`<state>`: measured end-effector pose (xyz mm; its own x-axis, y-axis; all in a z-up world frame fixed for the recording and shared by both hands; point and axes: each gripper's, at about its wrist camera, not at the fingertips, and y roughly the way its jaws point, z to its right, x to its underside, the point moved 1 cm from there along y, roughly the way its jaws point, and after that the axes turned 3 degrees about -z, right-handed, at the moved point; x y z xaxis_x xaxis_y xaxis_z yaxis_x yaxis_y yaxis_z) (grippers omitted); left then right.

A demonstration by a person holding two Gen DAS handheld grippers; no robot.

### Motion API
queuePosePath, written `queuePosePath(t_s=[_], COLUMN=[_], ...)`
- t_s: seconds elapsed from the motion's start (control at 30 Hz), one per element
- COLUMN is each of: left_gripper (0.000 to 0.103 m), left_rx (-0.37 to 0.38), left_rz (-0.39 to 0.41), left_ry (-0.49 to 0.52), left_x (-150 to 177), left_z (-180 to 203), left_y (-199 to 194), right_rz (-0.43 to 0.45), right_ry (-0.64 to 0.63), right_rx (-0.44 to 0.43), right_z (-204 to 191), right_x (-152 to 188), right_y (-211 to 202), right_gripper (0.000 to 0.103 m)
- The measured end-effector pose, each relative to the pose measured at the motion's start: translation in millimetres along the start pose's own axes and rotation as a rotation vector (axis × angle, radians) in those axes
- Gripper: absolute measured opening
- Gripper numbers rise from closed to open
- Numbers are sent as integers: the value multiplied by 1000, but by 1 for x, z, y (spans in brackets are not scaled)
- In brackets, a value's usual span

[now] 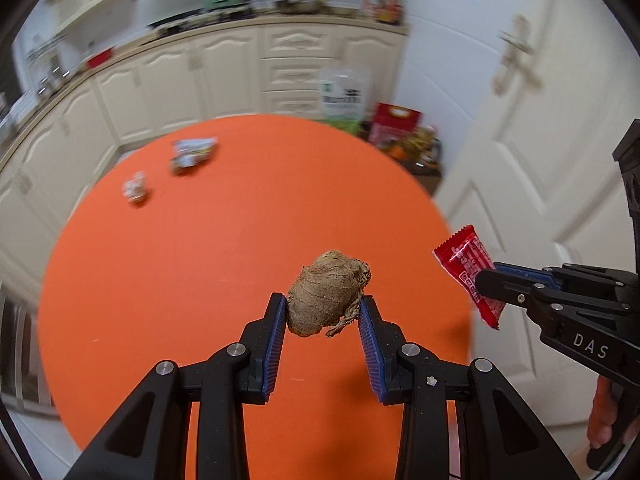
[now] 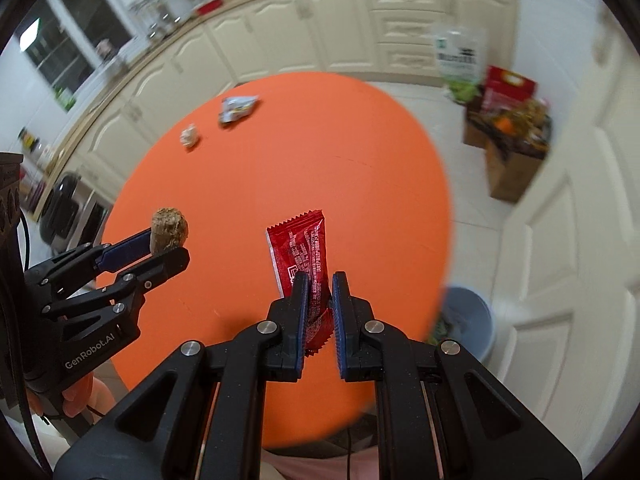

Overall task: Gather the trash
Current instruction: 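Carry the nut and red wrapper with both tools over the blue bin, then open both tools to drop the nut and wrapper into the bin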

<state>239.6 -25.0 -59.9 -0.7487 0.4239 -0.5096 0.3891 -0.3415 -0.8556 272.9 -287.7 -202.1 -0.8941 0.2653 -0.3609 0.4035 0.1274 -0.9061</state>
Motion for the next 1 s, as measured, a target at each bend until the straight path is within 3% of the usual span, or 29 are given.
queuePosePath(t_s=[0.33, 0.5, 0.63, 0.83, 1.0], left_gripper=[32, 32, 32, 35, 49], left_rx=[110, 129, 134, 77, 75], left_rz=[-56, -101, -140, -193, -287], left_ry=[183, 256, 275, 300, 296], left_x=[1, -3, -14, -28, -41], left_z=[98, 136, 154, 186, 210], left_y=[25, 47, 68, 107, 140], right_rz=[67, 64, 25, -4, 8], right_ry=[203, 290, 321, 363, 371], right_rx=[113, 127, 131, 122, 139], right_z=[96, 131, 149, 173, 180], right_x=[60, 78, 82, 95, 102], right_y=[-55, -61, -48, -34, -41], right_gripper=[11, 3, 1, 2, 5])
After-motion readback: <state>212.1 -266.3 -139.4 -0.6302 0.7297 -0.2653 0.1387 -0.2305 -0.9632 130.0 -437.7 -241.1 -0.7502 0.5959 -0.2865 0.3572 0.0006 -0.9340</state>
